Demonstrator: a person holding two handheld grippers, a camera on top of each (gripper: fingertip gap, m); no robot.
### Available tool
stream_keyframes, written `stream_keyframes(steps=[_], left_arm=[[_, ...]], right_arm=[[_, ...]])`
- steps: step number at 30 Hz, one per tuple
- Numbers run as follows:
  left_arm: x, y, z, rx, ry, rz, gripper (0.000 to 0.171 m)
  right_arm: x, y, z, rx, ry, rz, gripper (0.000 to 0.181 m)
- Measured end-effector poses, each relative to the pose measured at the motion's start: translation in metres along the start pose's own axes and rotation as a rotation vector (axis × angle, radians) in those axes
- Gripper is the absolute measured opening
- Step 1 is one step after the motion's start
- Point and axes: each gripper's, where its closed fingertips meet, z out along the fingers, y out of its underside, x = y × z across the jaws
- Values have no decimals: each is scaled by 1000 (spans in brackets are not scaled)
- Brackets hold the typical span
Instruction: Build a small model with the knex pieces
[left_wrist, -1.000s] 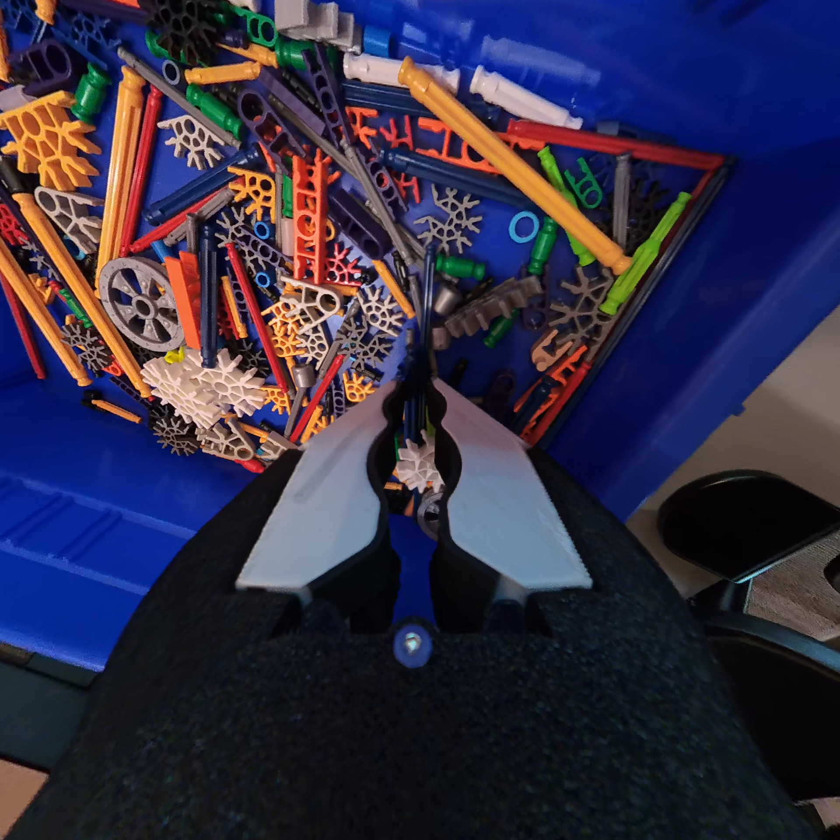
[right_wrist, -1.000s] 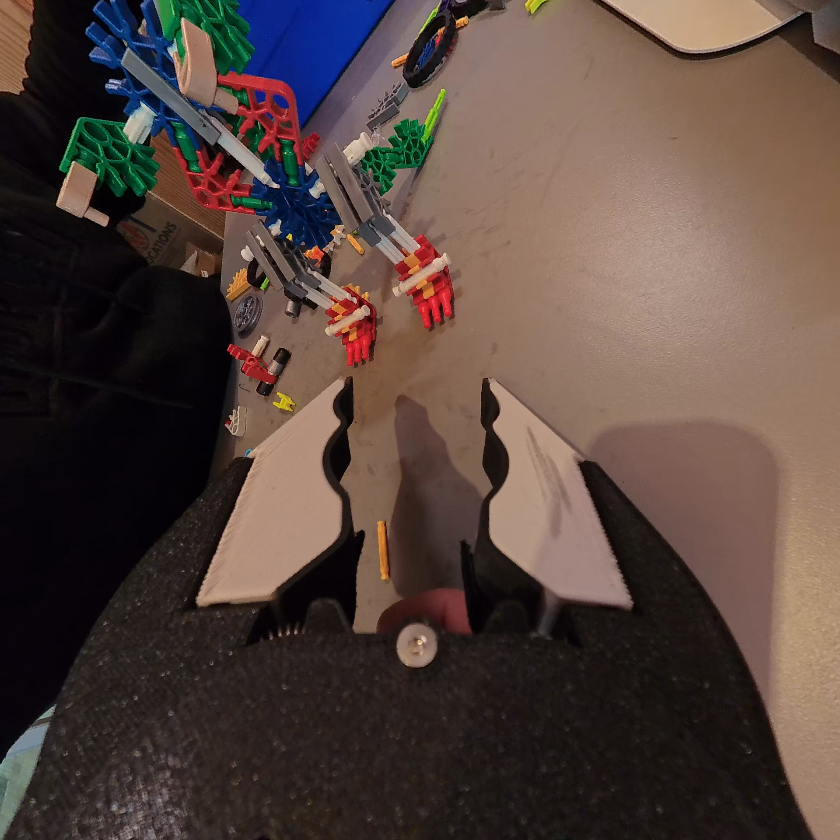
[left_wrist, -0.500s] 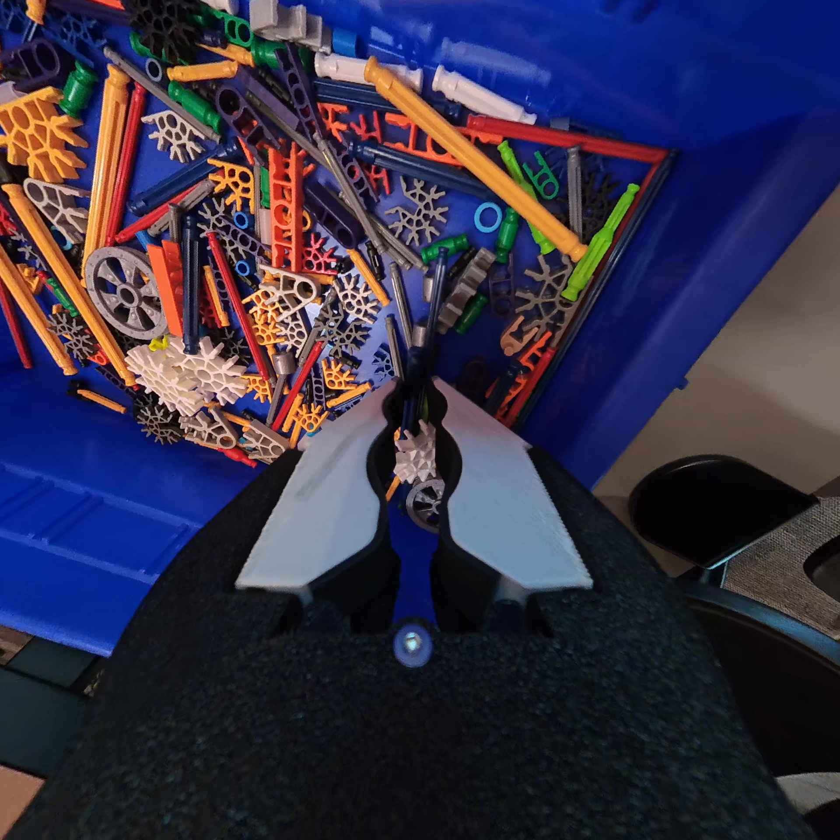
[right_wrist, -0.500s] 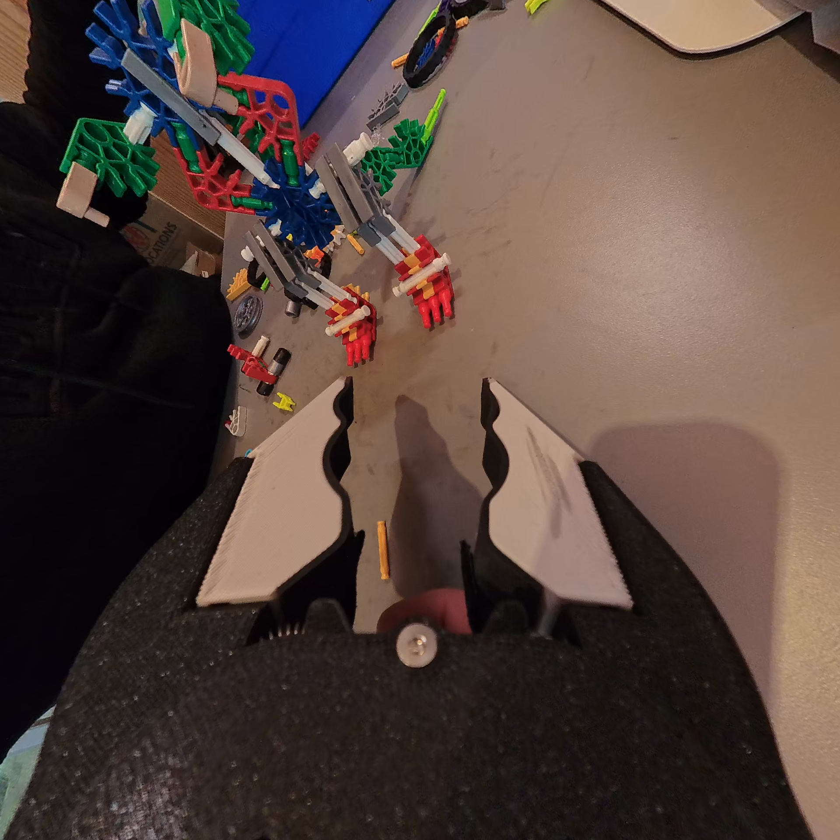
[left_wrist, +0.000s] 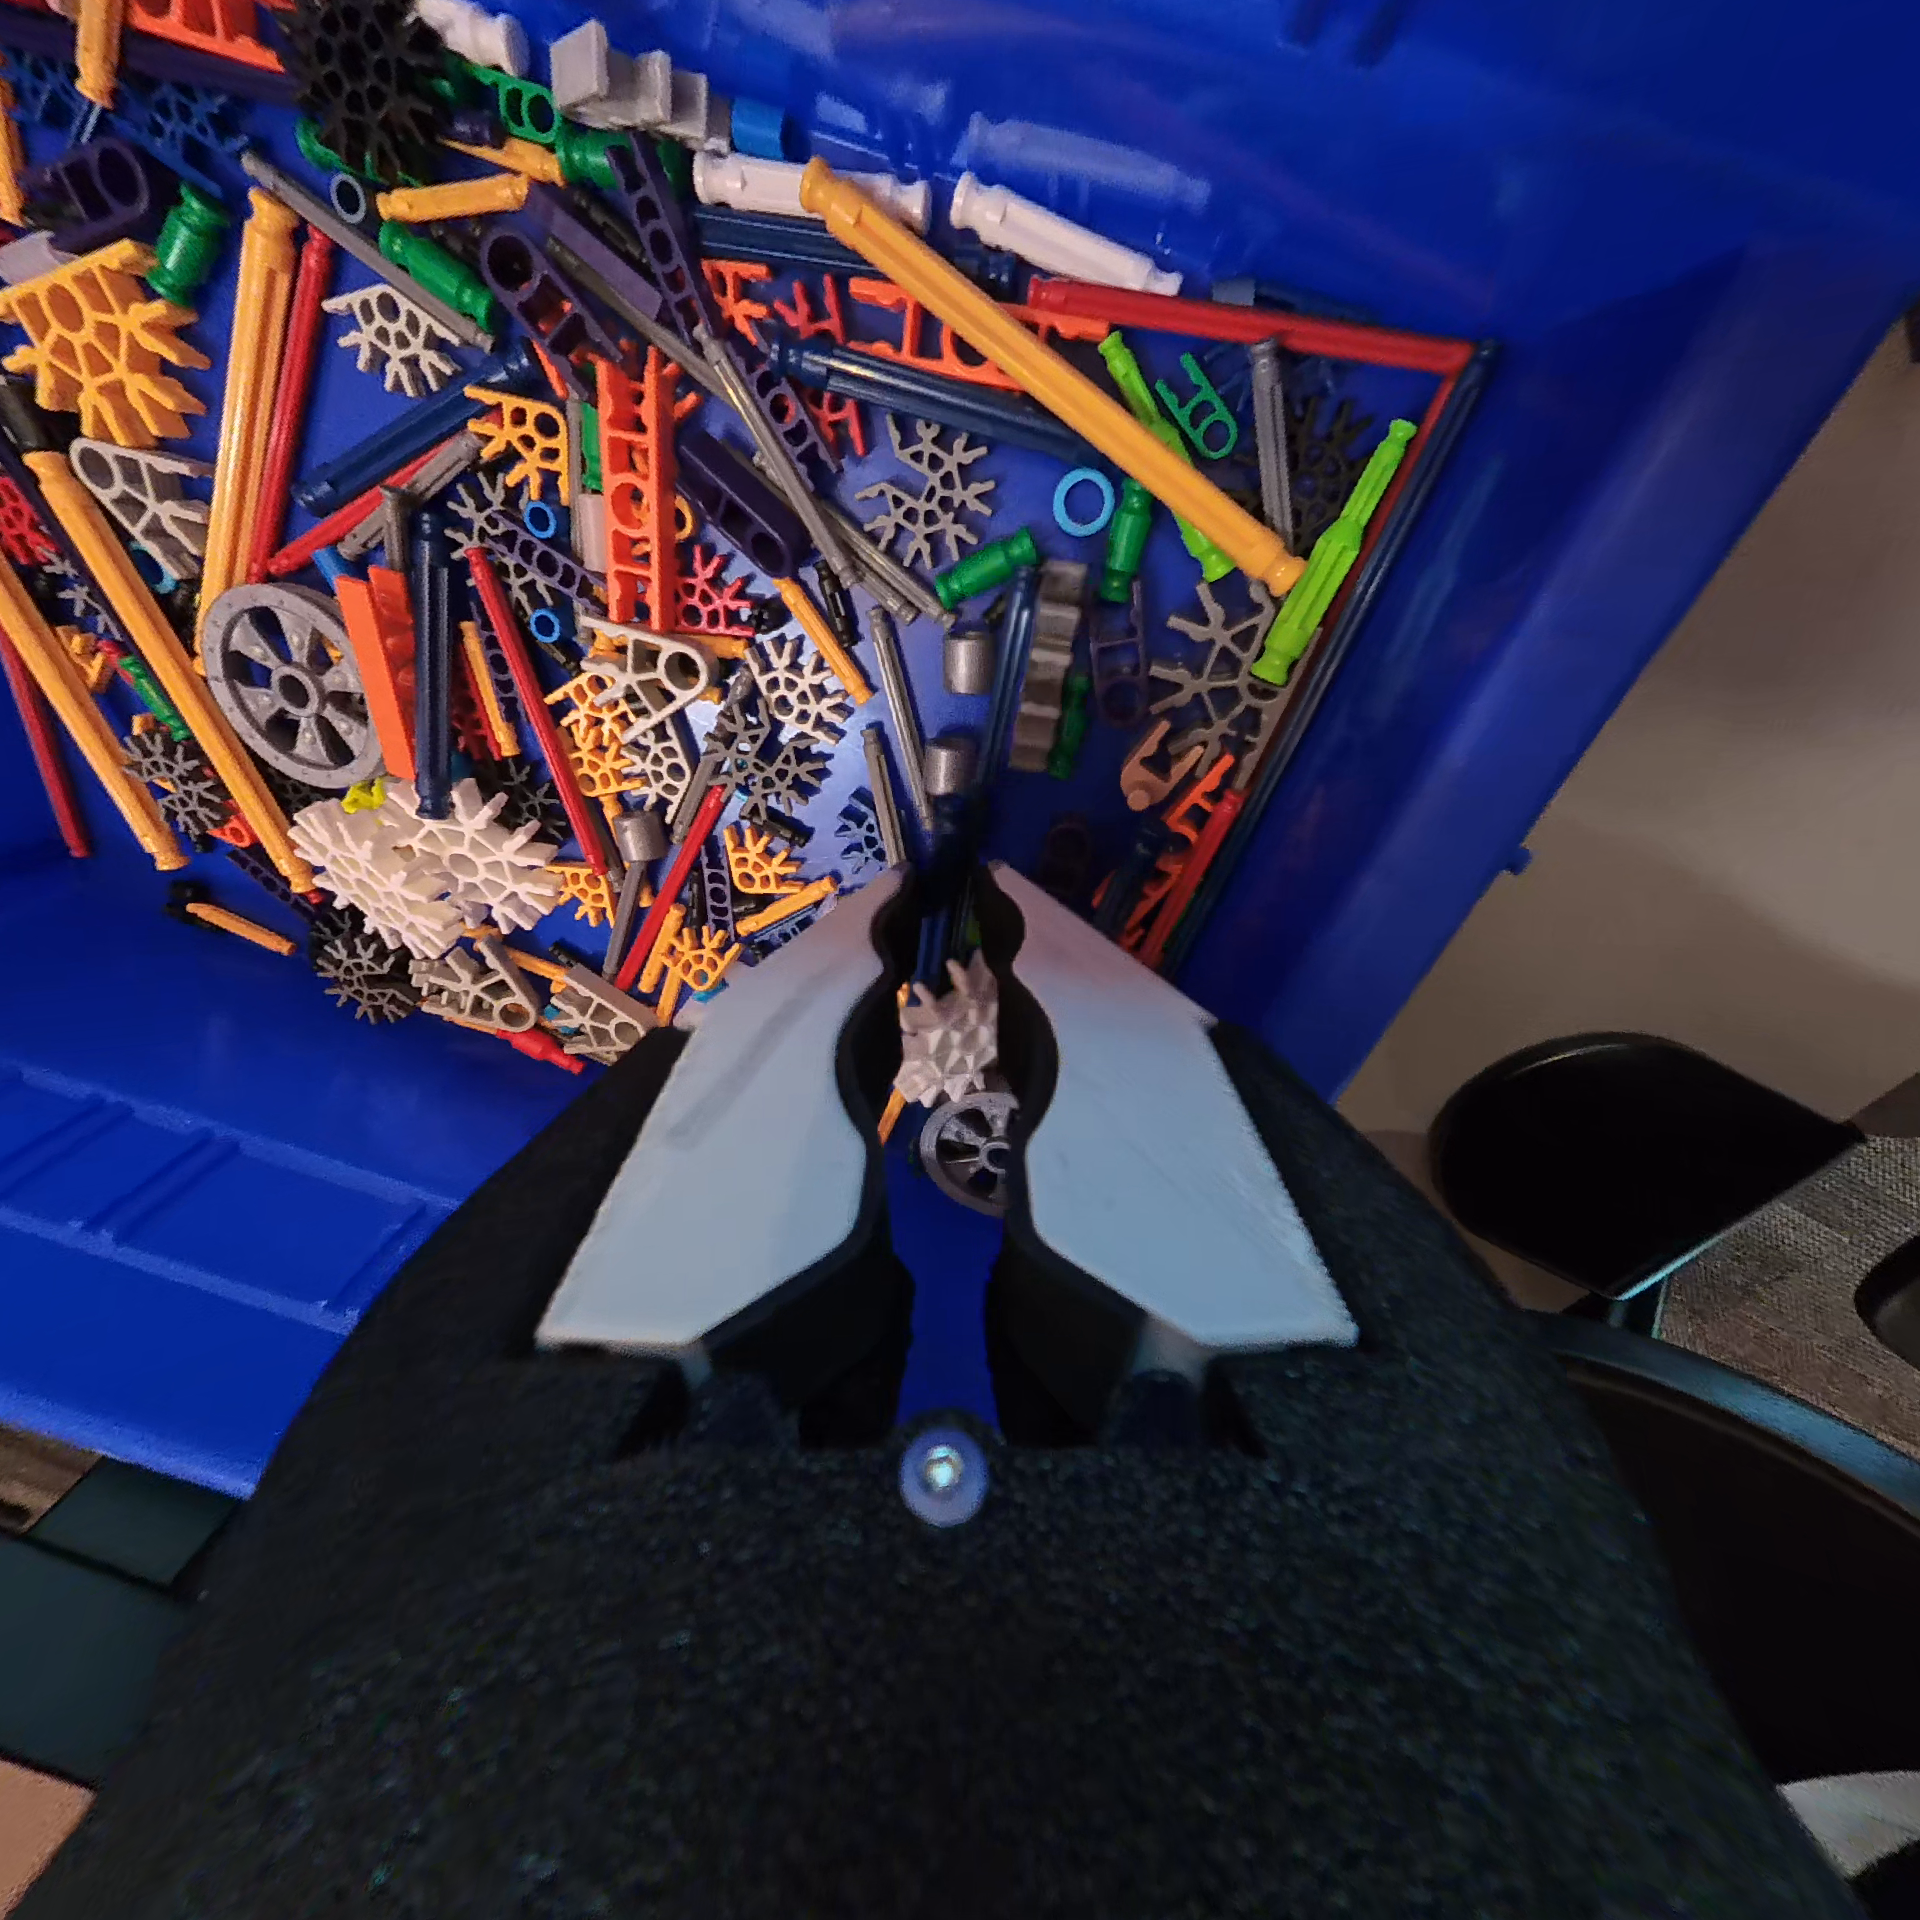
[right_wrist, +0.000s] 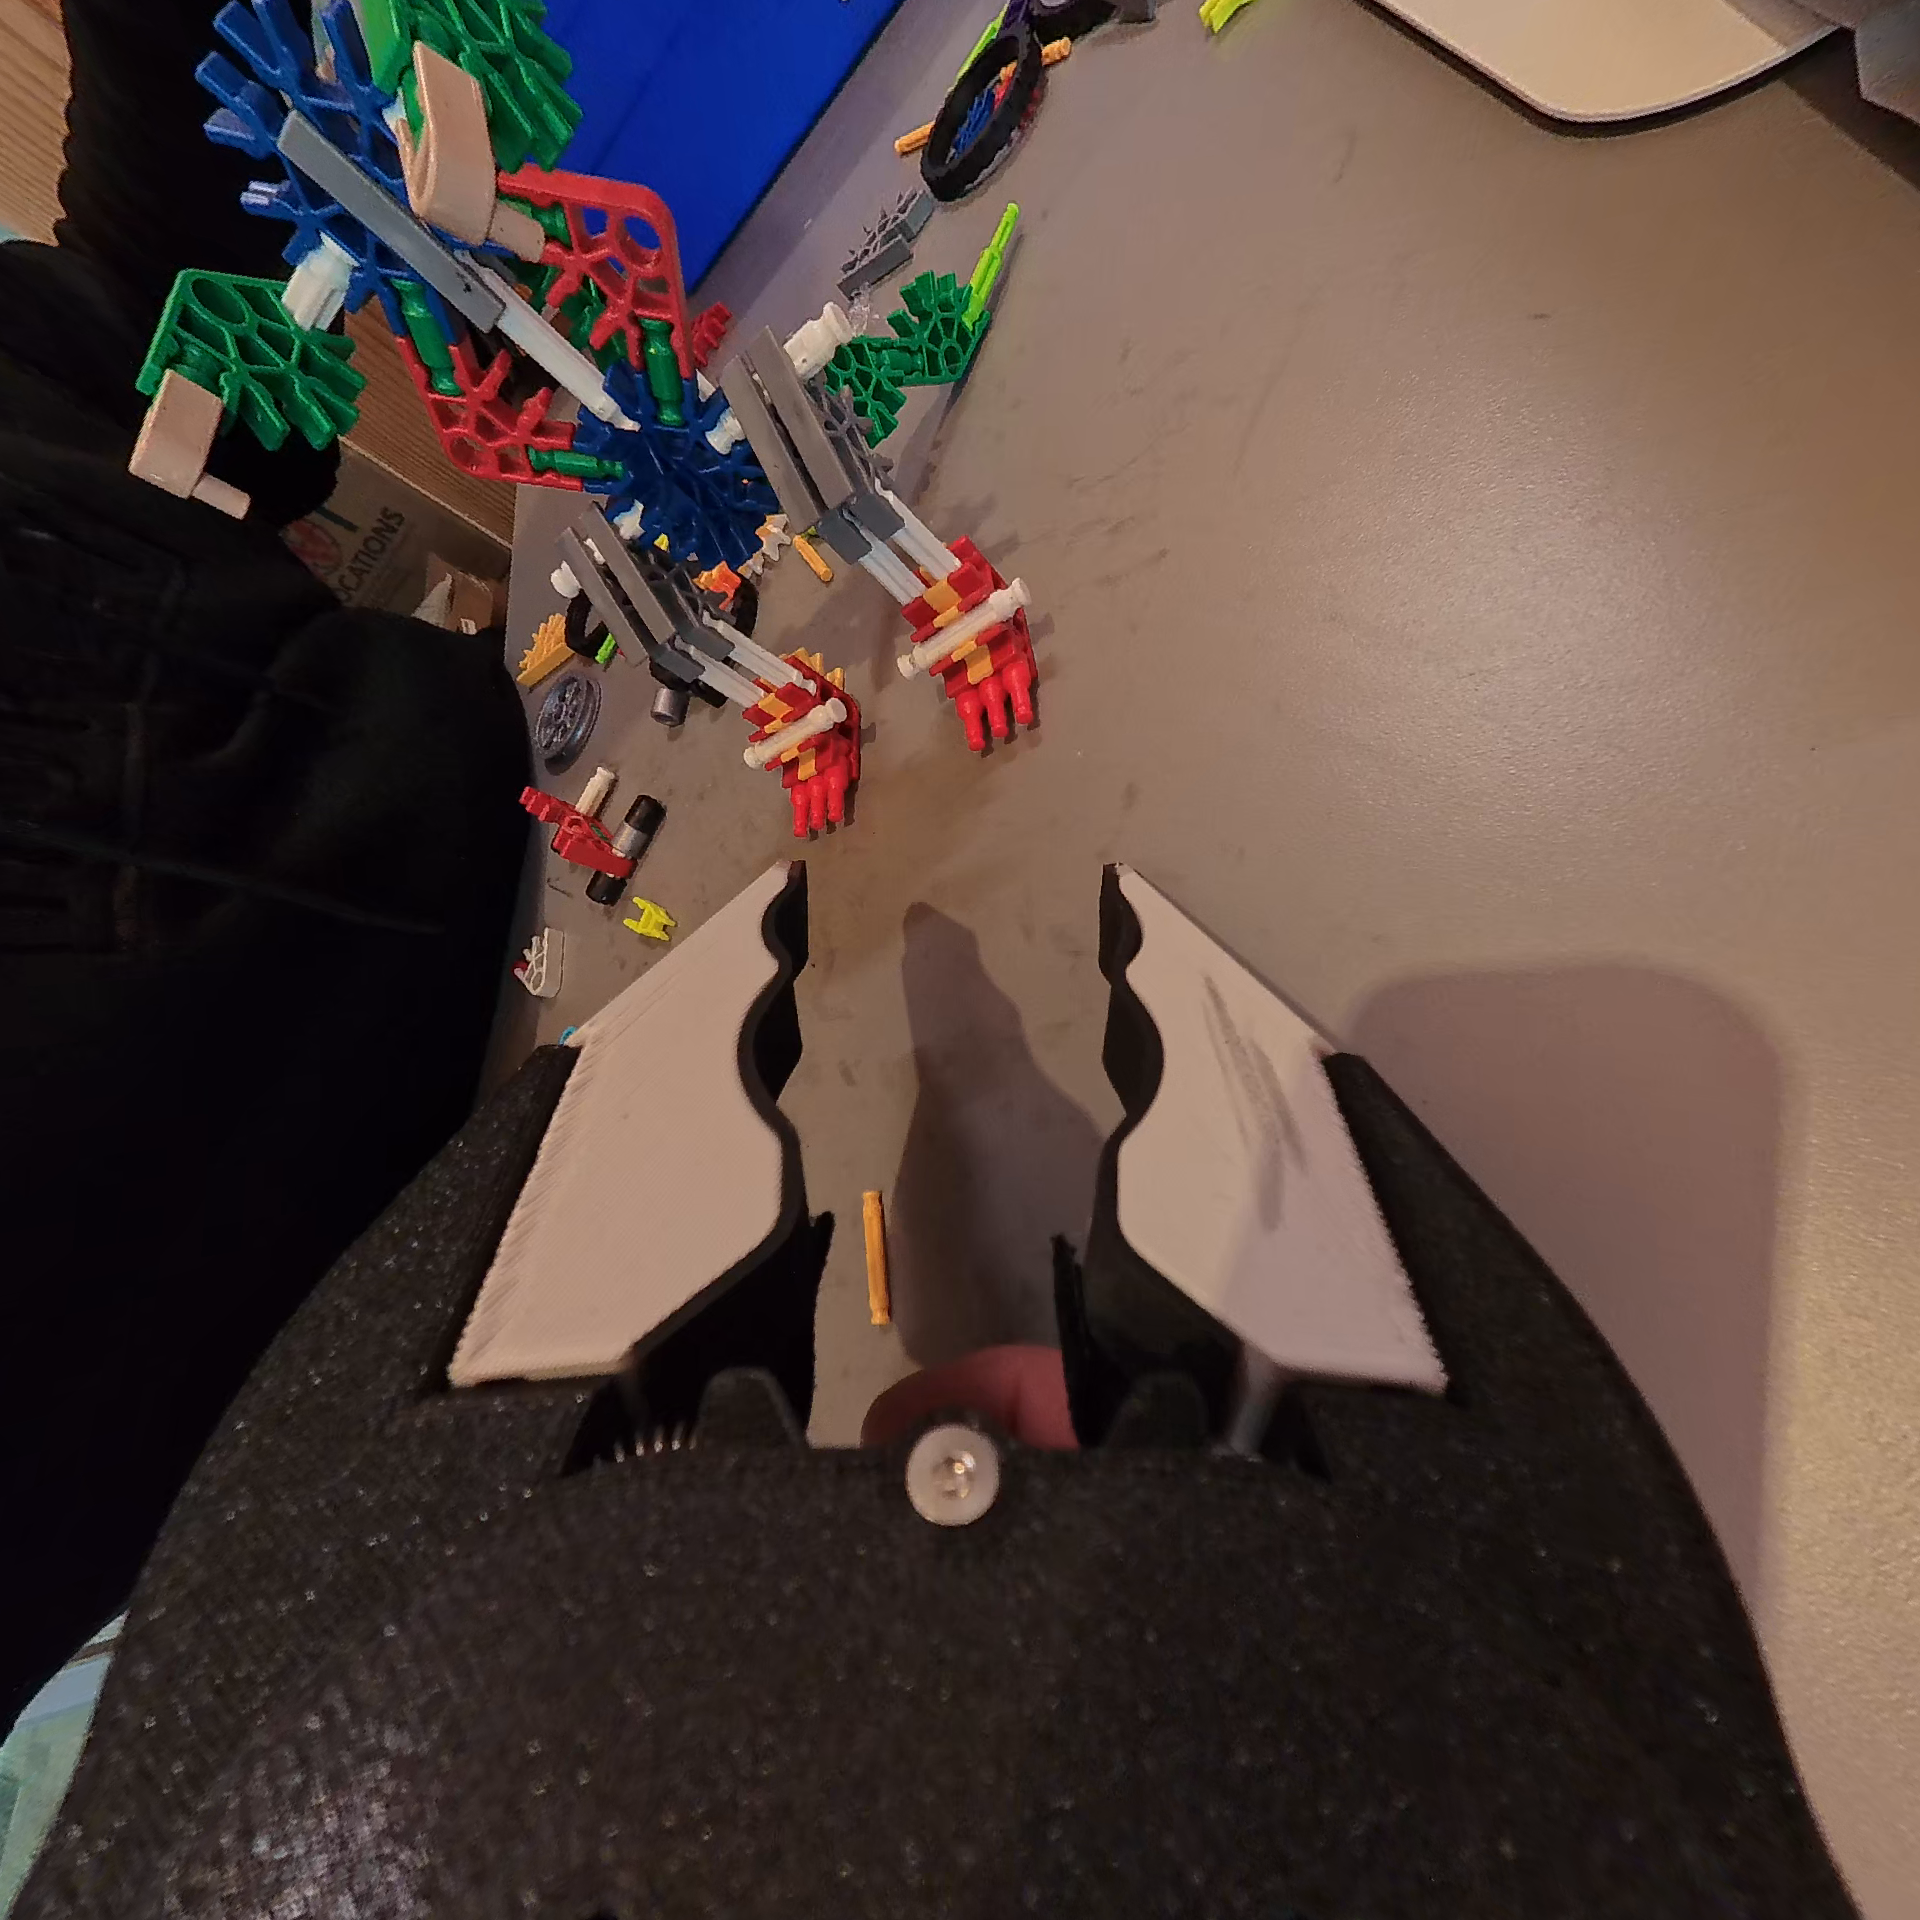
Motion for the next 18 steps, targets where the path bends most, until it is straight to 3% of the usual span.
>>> stream_keyframes(steps=[6,18], left_arm=[[-11,-2,-3,20,-30,-33,24],[-31,-3,4,-5,-83,-44,21]], right_arm=[[0,0,0,0,0,0,56],[0,0,0,0,1,-1,56]])
